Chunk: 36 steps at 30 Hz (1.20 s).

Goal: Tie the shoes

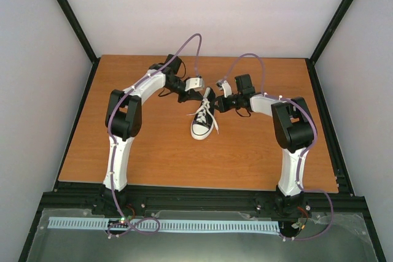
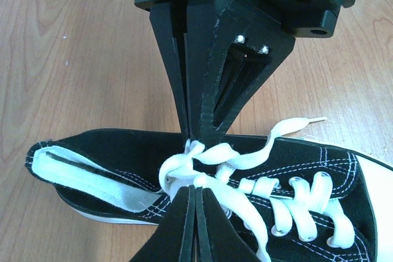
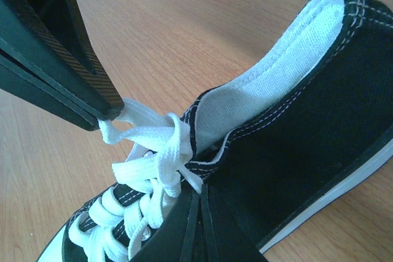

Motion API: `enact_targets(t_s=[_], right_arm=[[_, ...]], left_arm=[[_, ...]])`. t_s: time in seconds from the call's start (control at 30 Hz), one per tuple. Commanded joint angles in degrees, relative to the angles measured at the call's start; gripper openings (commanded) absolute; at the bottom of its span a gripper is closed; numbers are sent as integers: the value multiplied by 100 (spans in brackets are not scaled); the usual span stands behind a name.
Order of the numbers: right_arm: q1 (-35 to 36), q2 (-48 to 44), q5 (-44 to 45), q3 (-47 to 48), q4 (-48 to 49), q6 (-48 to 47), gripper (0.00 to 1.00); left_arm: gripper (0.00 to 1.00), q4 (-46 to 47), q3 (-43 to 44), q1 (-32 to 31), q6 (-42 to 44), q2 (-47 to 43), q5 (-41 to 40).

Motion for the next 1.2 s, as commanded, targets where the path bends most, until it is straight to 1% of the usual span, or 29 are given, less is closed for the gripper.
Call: enact_targets(t_s=[0.0, 0.23, 0.43, 0.67, 0.83, 1.17], right_arm=[[-22, -196, -75, -60, 209, 88, 3], [-163, -303, 611, -230, 26, 140, 3], [-163, -415, 566, -394, -43, 58, 3], [-164, -606, 584, -704, -129, 20, 3], [-163, -647, 549, -888, -155, 27, 3], [-166, -728, 765, -1204, -277, 36, 3]], left_arm=[[1, -111, 28, 43, 158, -94, 125], [1, -210, -74, 103, 224, -157, -337], [1, -323, -264, 131, 441, -217, -553], [1, -361, -454, 222, 640, -353, -1128], [1, -195, -680, 254, 613, -480, -1307], [1, 268, -1013, 297, 565, -562, -1686]])
